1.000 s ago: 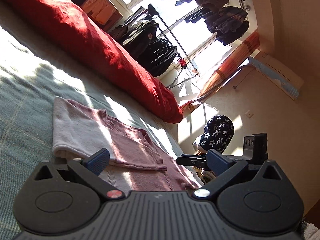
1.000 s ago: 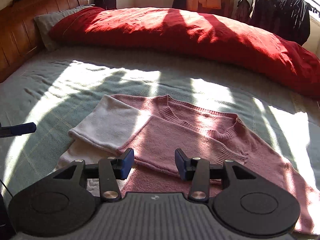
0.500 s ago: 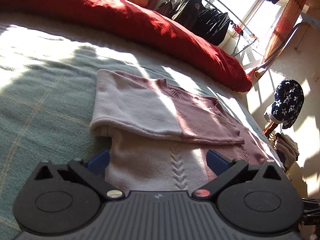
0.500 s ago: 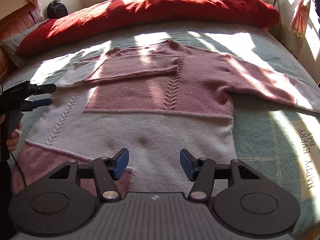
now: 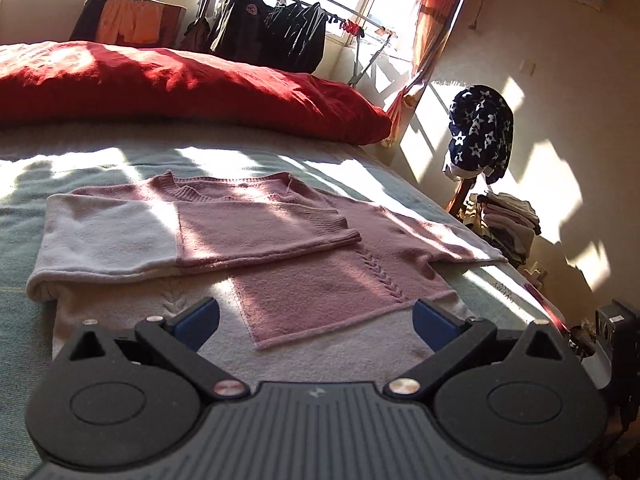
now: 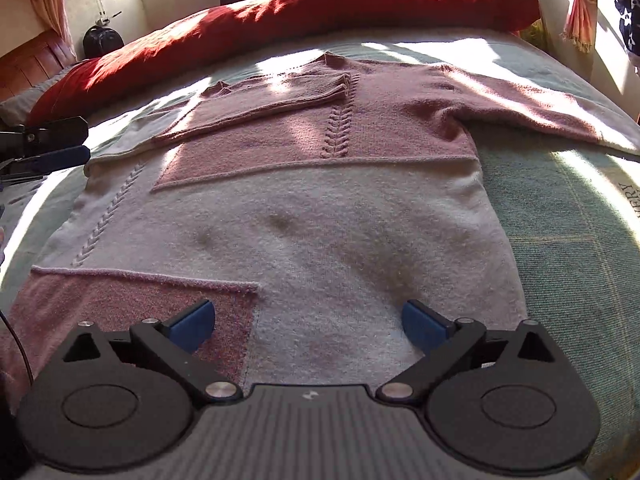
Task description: Fold clothes
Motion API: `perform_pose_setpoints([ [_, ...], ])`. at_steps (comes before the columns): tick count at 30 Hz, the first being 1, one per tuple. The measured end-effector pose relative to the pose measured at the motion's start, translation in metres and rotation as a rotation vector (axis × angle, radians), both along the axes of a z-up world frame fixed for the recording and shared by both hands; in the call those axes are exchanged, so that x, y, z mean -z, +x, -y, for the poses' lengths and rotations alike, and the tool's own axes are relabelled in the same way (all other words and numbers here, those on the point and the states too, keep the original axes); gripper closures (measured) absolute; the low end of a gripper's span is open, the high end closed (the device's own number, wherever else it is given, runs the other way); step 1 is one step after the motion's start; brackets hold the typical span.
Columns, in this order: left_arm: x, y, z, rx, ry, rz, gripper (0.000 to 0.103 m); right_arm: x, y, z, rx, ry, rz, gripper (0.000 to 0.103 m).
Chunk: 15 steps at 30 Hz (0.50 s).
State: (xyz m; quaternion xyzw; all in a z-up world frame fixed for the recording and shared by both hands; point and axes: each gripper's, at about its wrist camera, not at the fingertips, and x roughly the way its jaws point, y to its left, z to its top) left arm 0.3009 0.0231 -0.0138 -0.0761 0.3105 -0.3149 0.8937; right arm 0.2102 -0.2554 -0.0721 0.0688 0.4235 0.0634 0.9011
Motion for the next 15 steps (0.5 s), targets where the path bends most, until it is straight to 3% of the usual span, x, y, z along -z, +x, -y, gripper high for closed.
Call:
perform_pose_setpoints([
  [3, -0.001, -0.003, -0.001, -0.02, 0.013, 0.009, 0.001, 0.003, -0.001, -0.012, -0.002, -0.065, 0.004, 0.0],
  [15, -0.026, -0.02, -0.023, -0.04, -0.037, 0.082, 0.001, -0.003, -0.037, -0.024, 0.016, -0.147, -0.042, 0.0],
])
